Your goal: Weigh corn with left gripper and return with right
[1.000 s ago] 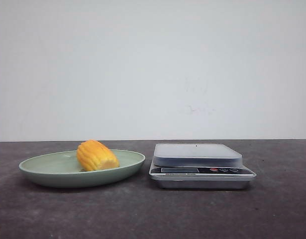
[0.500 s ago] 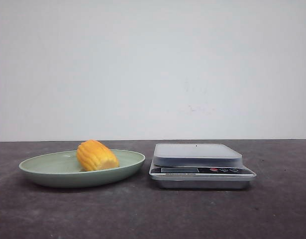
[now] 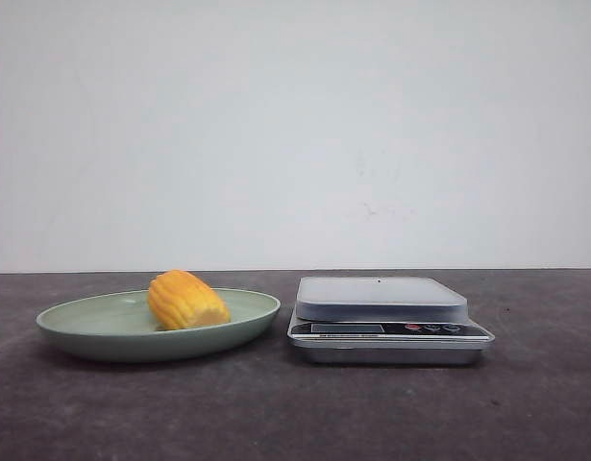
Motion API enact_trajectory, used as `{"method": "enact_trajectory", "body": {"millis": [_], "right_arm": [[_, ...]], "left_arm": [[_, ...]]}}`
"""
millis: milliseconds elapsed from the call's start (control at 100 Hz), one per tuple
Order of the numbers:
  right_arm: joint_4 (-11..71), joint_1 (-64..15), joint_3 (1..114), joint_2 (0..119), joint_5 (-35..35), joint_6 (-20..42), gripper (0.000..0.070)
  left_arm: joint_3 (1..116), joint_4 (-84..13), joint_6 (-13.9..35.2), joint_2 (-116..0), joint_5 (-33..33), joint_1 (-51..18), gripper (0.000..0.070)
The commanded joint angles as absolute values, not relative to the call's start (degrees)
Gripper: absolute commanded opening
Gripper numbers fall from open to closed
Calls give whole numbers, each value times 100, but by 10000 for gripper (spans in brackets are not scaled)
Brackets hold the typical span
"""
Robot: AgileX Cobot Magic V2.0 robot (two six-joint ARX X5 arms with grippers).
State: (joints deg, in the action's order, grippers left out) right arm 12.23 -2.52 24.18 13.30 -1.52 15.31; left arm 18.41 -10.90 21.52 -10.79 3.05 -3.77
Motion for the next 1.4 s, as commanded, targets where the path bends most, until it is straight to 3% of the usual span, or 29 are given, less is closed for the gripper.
{"method": "enact_trajectory", "body": {"millis": [0, 90, 120, 160, 230, 280, 510, 780, 1060, 1390], "right_arm": [[1302, -255, 2884, 1750, -150, 1627, 3], [1393, -255, 3439, 2200, -329, 1610, 8], [1428, -255, 3614, 2340, -445, 1623, 40], [1496, -255, 3841, 2528, -574, 1621, 156], [1597, -255, 4204, 2860, -626, 1608, 409], [1693, -255, 4440, 3074, -657, 1555, 486], [2287, -296, 5229, 3688, -1072, 1275, 485], [2512, -467, 5476, 3780, -1072, 1044, 485], [2888, -523, 5476, 3774, -1074, 980, 485], [2936, -530, 5476, 3771, -1072, 895, 485]], "left_arm": [[2536, -1129, 2272, -1535, 204, -373, 13], [3487, -1404, 2047, -2252, -62, -375, 17], [3804, -1503, 1944, -2486, -145, -377, 41], [4224, -1660, 1837, -2794, -228, -377, 122], [4912, -1955, 1726, -3291, -373, -377, 365], [5354, -2193, 1710, -3605, -467, -377, 443], [6635, -3039, 1387, -4716, -655, -725, 436], [6711, -3323, 1319, -5957, -246, -1793, 435], [6711, -2945, 1680, -7824, 115, -2709, 435], [6711, -2851, 2154, -9419, 285, -3050, 435]]}}
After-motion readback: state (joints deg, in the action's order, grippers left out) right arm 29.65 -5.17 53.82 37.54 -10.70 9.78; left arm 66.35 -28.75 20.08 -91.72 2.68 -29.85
